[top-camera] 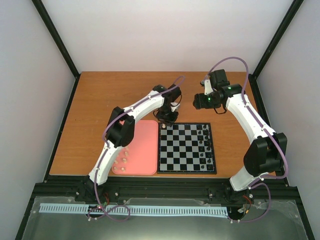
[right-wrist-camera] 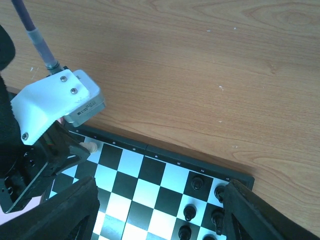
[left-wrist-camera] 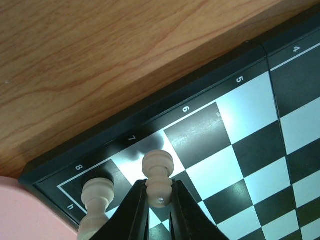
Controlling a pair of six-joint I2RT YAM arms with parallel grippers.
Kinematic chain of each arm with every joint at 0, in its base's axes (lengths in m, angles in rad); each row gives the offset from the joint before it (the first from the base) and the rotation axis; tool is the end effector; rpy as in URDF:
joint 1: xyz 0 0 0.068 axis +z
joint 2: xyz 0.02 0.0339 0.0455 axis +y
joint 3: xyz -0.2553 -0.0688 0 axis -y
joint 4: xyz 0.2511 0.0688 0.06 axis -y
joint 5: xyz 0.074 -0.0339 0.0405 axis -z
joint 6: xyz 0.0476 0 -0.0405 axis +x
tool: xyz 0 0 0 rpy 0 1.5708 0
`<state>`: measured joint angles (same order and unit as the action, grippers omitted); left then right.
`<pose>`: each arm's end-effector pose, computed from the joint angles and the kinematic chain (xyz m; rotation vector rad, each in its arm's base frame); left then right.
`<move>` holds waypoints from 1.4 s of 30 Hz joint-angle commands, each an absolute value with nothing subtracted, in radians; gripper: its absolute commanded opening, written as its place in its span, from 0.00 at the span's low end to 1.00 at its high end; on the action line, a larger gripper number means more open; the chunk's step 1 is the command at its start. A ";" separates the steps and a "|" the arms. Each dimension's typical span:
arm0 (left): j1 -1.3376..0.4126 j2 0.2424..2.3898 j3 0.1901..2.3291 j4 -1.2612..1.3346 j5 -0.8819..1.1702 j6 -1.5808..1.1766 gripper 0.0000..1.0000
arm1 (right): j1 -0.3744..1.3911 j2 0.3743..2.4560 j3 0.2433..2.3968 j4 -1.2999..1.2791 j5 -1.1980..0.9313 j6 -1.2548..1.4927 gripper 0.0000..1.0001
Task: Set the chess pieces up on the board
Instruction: Place the chess piece on the chessboard.
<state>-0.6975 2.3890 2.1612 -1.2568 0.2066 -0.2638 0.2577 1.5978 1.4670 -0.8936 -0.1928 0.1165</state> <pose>0.3577 -0.3125 0.1696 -0.6812 -3.0273 0.3471 0.3326 0.0971 0.2923 -0.2551 2.6026 0.3846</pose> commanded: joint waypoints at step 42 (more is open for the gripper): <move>-0.712 2.444 2.210 -1.292 0.176 -0.239 0.20 | 0.247 1.594 1.443 -0.873 -0.209 0.115 0.68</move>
